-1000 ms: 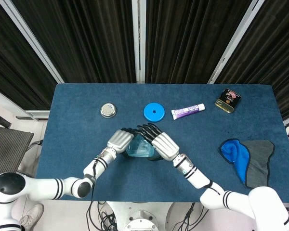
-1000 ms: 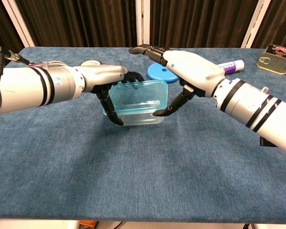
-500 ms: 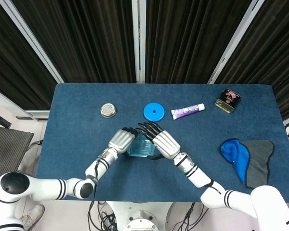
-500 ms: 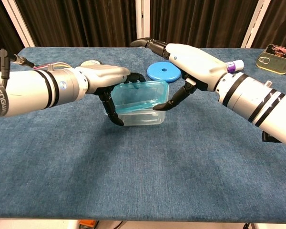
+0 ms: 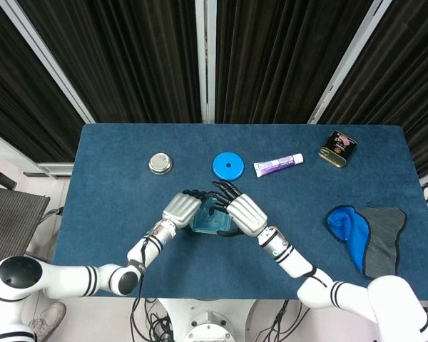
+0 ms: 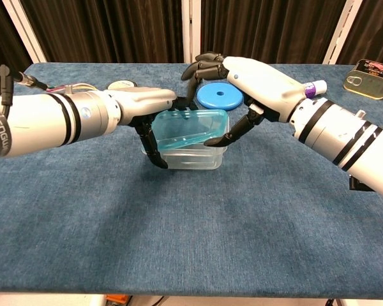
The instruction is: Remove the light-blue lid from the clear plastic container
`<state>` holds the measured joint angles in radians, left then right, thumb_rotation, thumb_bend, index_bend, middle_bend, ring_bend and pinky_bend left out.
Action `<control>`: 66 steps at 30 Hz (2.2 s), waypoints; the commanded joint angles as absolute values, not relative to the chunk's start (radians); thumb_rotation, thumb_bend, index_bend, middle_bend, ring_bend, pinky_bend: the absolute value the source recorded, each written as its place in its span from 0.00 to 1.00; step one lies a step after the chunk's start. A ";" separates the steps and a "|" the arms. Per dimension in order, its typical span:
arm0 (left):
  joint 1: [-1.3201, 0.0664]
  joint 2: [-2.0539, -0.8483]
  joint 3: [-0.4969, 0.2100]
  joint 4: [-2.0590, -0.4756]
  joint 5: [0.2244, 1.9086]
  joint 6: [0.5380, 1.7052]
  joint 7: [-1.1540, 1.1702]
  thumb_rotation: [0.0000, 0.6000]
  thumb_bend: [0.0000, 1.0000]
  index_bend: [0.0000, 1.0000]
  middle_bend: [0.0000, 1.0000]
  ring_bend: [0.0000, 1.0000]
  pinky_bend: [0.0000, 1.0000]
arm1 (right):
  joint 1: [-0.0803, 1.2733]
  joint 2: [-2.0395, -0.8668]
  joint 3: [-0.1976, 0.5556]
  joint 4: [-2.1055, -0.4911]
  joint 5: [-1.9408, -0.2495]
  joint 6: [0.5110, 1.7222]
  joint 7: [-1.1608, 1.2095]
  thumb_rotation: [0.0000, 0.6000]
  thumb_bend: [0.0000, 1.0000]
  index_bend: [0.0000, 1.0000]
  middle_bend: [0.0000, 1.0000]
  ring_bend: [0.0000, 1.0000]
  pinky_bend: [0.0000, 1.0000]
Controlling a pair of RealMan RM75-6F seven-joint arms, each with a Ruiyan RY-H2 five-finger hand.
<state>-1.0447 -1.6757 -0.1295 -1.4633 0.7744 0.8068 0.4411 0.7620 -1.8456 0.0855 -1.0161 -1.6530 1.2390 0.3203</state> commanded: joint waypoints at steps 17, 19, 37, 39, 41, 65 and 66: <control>-1.023 -1.663 -0.129 -1.493 0.824 0.823 0.417 1.00 0.00 0.06 0.09 0.04 0.14 | 0.774 -1.847 0.084 -1.001 -1.662 1.253 0.324 1.00 0.89 0.72 0.34 0.10 0.09; -1.021 -1.663 -0.129 -1.493 0.827 0.824 0.415 1.00 0.00 0.06 0.08 0.03 0.14 | 0.773 -1.847 0.081 -1.000 -1.664 1.256 0.330 1.00 0.91 0.75 0.35 0.11 0.09; -0.997 -1.651 -0.147 -1.505 0.844 0.831 0.369 1.00 0.00 0.00 0.00 0.00 0.06 | 0.757 -1.838 0.060 -0.997 -1.683 1.294 0.330 1.00 0.94 0.89 0.38 0.13 0.11; -0.994 -1.649 -0.150 -1.504 0.850 0.832 0.360 1.00 0.00 0.00 0.00 0.00 0.06 | 0.755 -1.836 0.059 -0.997 -1.684 1.299 0.329 1.00 0.94 0.89 0.38 0.13 0.11; -0.990 -1.644 -0.152 -1.505 0.854 0.832 0.353 1.00 0.00 0.00 0.00 0.00 0.06 | 0.752 -1.833 0.060 -0.996 -1.685 1.306 0.329 1.00 0.94 0.90 0.38 0.14 0.11; -0.900 -1.574 -0.168 -1.506 0.900 0.889 0.254 1.00 0.00 0.00 0.00 0.00 0.04 | 0.692 -1.693 0.057 -1.052 -1.653 1.326 0.282 1.00 0.95 0.96 0.40 0.15 0.13; -0.895 -1.572 -0.167 -1.505 0.903 0.891 0.248 1.00 0.00 0.00 0.00 0.00 0.04 | 0.688 -1.687 0.057 -1.049 -1.646 1.320 0.281 1.00 0.95 0.96 0.40 0.15 0.13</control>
